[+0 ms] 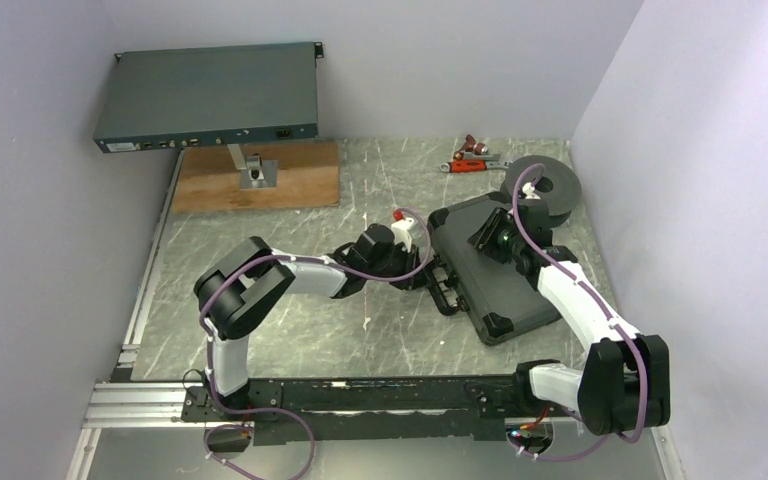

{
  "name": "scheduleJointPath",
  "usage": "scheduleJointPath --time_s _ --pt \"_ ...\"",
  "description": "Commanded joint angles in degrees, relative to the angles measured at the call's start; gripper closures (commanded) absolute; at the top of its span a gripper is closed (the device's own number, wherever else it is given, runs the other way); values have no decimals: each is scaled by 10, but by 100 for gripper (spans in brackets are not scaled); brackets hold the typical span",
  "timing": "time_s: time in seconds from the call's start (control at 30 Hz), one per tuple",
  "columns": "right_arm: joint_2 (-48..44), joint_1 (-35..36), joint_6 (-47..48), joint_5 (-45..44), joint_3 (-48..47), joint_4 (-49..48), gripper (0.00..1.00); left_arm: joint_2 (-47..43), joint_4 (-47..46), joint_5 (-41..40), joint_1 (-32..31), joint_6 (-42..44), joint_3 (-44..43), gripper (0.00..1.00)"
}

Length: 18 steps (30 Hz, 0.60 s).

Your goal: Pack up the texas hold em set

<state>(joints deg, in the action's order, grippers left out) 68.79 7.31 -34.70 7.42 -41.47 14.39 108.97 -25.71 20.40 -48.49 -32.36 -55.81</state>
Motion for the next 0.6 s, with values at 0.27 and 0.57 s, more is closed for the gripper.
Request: scheduleJointPath --time_s 0.27,0.57 --pt "26 1 12 -9 55 111 68 -18 38 -73 -13 -35 22 83" --pt "20 1 9 -12 60 109 72 10 30 -72 -41 -45 1 84"
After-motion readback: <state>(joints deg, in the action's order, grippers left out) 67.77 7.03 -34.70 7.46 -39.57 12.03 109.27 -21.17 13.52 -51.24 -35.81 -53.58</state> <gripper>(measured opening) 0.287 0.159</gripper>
